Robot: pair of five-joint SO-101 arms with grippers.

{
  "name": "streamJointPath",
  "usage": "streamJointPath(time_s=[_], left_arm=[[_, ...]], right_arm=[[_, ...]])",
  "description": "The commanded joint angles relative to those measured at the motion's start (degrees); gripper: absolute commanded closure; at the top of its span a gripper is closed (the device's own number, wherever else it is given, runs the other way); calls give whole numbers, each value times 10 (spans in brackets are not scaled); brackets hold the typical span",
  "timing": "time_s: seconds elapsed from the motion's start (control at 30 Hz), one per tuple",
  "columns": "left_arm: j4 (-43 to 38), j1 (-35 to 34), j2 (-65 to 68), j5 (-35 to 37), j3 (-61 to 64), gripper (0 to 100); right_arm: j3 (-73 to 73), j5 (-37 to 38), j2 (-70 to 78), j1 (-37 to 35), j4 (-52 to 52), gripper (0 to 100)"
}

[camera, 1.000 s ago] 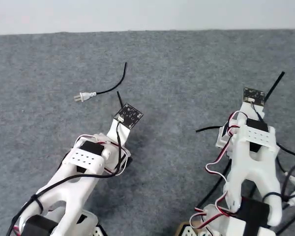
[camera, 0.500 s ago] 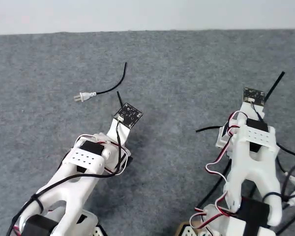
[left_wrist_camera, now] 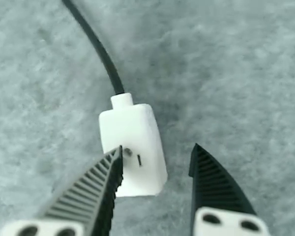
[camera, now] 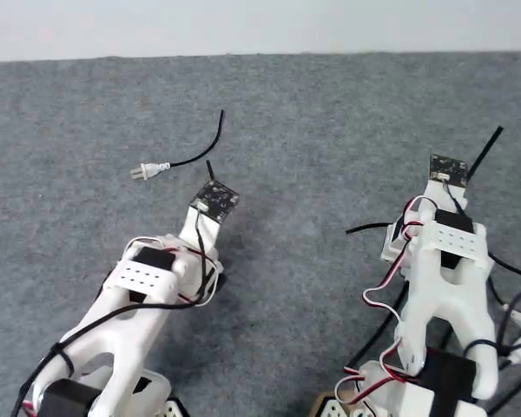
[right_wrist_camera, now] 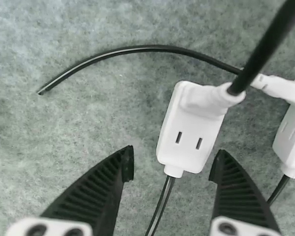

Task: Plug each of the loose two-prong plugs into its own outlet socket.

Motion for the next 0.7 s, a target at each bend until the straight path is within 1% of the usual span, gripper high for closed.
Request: streamJointPath(time_s=[0.0,0.2,0.4,0.53,0.67], left_arm=[[9,-11,-3,2,-6,786],[9,-17,-3,2,-7,786],[8,-71,-3,-2,-7,786],[7,-112,-4,-47,-7,786],[5,-153,-5,-73,-7,786]], right_arm=[[-13,5,-1,-6,-3,747],[-13,5,-1,-6,-3,747],[-13,5,-1,-6,-3,747],[-13,5,-1,-6,-3,747],[-11,5,-1,-6,-3,747]])
